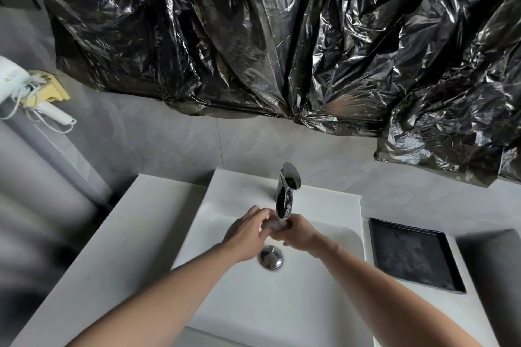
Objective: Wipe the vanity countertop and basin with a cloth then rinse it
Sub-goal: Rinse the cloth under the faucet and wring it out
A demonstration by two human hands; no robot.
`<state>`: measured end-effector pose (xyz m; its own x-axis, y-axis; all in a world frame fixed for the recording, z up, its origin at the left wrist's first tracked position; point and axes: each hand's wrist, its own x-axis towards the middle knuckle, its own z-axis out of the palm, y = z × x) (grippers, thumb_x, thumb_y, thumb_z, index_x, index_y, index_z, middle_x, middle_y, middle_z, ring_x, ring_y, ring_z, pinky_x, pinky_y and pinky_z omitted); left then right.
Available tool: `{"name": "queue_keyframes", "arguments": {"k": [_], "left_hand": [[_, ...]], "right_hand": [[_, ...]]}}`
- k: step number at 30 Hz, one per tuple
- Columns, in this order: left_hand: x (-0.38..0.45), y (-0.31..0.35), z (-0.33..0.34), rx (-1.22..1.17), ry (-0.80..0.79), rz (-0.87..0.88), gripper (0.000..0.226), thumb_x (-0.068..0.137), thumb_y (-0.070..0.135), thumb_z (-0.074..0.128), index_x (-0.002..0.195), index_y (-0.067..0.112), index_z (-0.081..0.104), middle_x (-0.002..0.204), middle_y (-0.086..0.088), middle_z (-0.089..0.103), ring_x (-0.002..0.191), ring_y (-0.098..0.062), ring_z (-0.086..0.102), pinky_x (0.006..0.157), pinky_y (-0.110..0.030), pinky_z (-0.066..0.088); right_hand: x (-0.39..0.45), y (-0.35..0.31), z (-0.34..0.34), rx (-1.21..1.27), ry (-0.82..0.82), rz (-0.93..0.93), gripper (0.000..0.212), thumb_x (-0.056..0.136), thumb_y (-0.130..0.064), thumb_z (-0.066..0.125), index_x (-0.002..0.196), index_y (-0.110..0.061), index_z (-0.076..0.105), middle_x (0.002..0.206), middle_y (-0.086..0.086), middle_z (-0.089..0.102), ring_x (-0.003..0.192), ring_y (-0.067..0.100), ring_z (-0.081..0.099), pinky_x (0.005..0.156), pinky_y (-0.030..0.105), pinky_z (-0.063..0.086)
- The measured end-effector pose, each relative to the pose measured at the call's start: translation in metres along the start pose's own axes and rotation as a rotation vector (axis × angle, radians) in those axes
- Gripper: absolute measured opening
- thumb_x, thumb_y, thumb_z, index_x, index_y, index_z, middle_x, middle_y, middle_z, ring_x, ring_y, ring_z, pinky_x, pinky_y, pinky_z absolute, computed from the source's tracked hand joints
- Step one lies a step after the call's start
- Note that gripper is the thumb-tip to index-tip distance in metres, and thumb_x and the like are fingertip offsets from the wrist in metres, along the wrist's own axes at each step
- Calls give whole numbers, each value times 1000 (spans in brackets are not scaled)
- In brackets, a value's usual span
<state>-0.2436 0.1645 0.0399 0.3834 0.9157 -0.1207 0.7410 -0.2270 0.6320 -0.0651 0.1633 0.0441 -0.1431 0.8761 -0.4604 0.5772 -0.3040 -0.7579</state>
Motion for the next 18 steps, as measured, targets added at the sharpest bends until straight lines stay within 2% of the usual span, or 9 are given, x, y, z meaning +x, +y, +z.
{"name": "queue_keyframes", "arguments": {"k": [2,4,6,7,9,11,14,16,18], "left_hand": [[7,5,-1,46,45,-16,15,90,31,54,104,35,51,104,16,51,82,-16,57,78,-37,50],[15,11,-2,43,81,-28,6,88,31,56,93,29,53,97,13,55,87,-18,58,78,-36,50],[19,17,-3,-18,82,-69,7,87,33,58,83,27,56,88,10,60,89,-20,61,77,-35,51],[21,20,-4,-48,70,-106,11,86,34,59,77,28,57,82,9,63,85,-21,62,76,-35,52],[23,21,-6,-100,37,-175,15,83,38,59,70,29,59,69,8,67,76,-19,65,73,-34,55],[23,18,-6,-175,28,-209,13,81,41,60,77,29,63,67,9,69,74,-16,67,74,-34,56],[14,10,-7,-272,90,-220,17,86,42,65,100,32,63,88,13,69,79,-9,66,78,-30,54],[2,2,-8,-232,127,-143,19,91,34,61,110,36,60,103,18,66,82,-4,64,82,-30,53],[-12,-4,-8,-117,92,-1,37,93,19,53,124,40,53,122,25,56,96,2,60,90,-29,52]], "right_hand": [[-3,1,-3,-17,32,-11,20,78,-5,78,82,-19,64,68,-5,61,57,2,53,57,19,48],[-2,8,-2,-86,72,-41,40,70,-15,83,100,-18,58,81,2,67,65,5,55,68,27,53],[-4,10,-1,-158,84,-73,51,69,-21,86,109,-21,53,89,-7,68,73,2,59,72,19,50],[-5,10,-1,-183,95,-86,46,71,-22,86,102,-25,53,84,-13,65,70,-6,59,66,10,44],[-9,5,0,-183,110,-110,35,74,-20,85,79,-31,52,65,-18,58,57,-12,54,58,8,40],[-10,1,1,-150,92,-93,33,78,-17,78,60,-30,53,51,-16,54,48,-3,49,52,13,40],[-10,-2,5,75,10,6,21,84,-11,63,66,-21,63,55,-6,60,49,12,52,56,39,48],[-11,-1,8,271,-76,66,34,89,-3,50,64,-20,68,52,1,55,44,16,40,50,34,27],[-12,0,7,392,-159,138,37,87,-1,43,66,-20,67,53,1,44,46,14,28,54,32,15]]}}
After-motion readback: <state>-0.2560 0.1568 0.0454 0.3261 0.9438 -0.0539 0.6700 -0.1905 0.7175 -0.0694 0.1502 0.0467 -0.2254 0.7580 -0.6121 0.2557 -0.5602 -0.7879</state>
